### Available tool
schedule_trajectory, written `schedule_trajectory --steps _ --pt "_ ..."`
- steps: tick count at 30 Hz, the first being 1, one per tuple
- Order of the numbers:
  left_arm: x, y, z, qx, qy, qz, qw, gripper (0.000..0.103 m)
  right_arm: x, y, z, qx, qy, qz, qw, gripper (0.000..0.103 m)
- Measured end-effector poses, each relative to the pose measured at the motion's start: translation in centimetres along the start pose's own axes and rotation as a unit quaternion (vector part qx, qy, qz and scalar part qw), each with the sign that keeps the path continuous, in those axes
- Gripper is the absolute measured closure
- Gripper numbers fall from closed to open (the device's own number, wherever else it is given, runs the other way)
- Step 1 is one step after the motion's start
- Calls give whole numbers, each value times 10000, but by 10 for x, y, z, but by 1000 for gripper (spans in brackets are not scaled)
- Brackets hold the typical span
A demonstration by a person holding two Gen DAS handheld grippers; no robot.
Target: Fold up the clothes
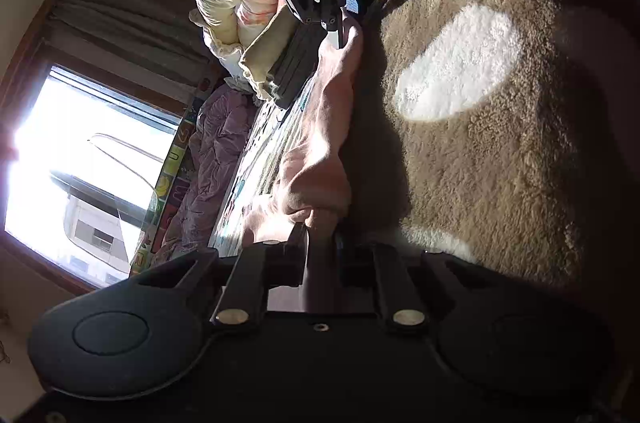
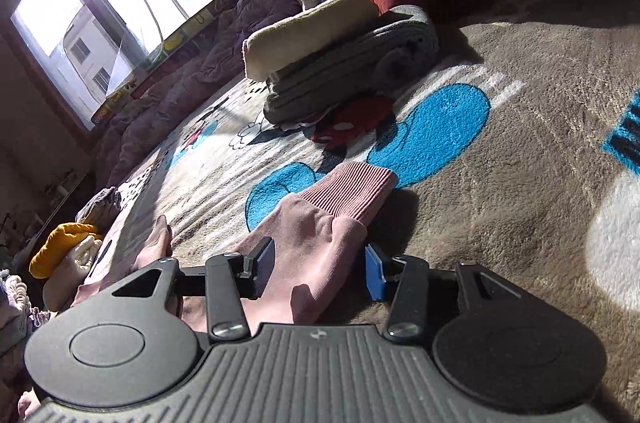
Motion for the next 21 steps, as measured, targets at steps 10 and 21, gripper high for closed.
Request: schedule_trajectory --steps 10,21 --pt "6 -6 -5 -152 -4 288 9995 98 -13 -19 8 465 -219 38 9987 101" --pt "18 69 -16 1285 -197 -2261 9654 83 -17 -27 -1 348 -371 441 9977 81"
Point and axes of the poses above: each gripper's, at about its wrist camera, not at the fingertips, and z roughly the way its jaws point, y to its left, x to its underside, the point moved 8 cm from there along z, roughly the way its jaws point, and after that the axes turned 6 degrees about z, right-handed, at the moved point
